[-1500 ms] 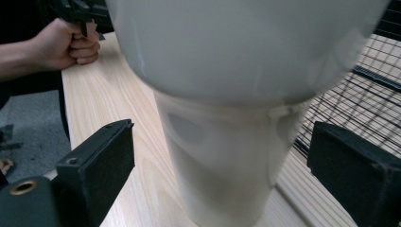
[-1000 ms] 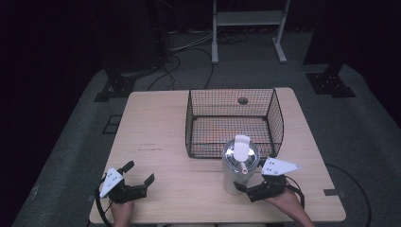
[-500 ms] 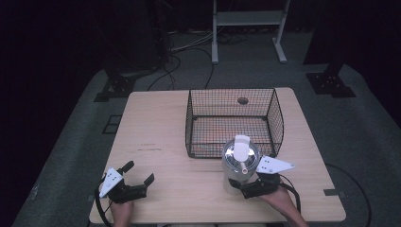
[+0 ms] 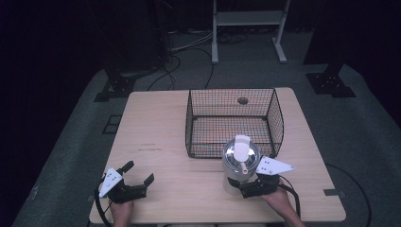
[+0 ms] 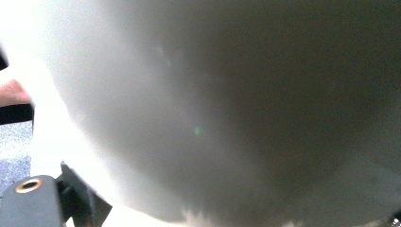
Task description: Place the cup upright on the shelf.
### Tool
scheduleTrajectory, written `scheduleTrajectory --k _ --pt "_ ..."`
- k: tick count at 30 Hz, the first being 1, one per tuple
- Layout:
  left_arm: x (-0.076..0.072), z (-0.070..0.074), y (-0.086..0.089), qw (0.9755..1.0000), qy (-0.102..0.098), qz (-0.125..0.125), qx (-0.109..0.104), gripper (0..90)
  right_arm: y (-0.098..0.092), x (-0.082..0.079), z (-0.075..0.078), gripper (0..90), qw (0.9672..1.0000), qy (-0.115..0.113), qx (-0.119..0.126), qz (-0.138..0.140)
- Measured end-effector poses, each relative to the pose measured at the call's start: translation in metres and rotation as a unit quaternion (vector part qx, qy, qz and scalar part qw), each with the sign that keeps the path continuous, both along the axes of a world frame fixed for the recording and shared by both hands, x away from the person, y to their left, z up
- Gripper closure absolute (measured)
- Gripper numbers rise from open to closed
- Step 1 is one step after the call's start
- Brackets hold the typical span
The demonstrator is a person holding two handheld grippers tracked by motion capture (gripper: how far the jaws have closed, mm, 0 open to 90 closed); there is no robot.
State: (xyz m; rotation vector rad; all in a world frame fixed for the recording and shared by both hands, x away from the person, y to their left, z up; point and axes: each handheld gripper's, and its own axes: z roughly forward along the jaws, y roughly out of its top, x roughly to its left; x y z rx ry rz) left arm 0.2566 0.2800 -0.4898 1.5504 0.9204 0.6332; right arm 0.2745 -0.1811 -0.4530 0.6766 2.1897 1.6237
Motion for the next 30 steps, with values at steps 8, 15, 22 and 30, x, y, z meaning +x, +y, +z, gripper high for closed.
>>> scheduleTrajectory --k 8,15,22,30 --pt "0.000 0.000 0.001 1.0000 -0.002 -0.001 -0.001 0.0 -0.004 -0.001 0.003 9.3 1.0000 -0.003 0.006 0.003" --pt "0.000 0.000 0.000 1.0000 0.000 0.000 -0.002 0.0 -0.014 -0.002 0.018 9.3 0.9998 -0.009 0.016 0.002" --pt "0.000 0.000 0.000 1.0000 0.000 0.000 -0.001 0.0 -0.019 -0.004 0.027 9.3 0.9999 -0.010 0.006 0.005" --pt "0.000 0.000 0.000 1.0000 0.000 0.000 -0.001 0.0 -0.023 -0.002 0.044 9.3 0.9998 -0.019 0.003 0.008"
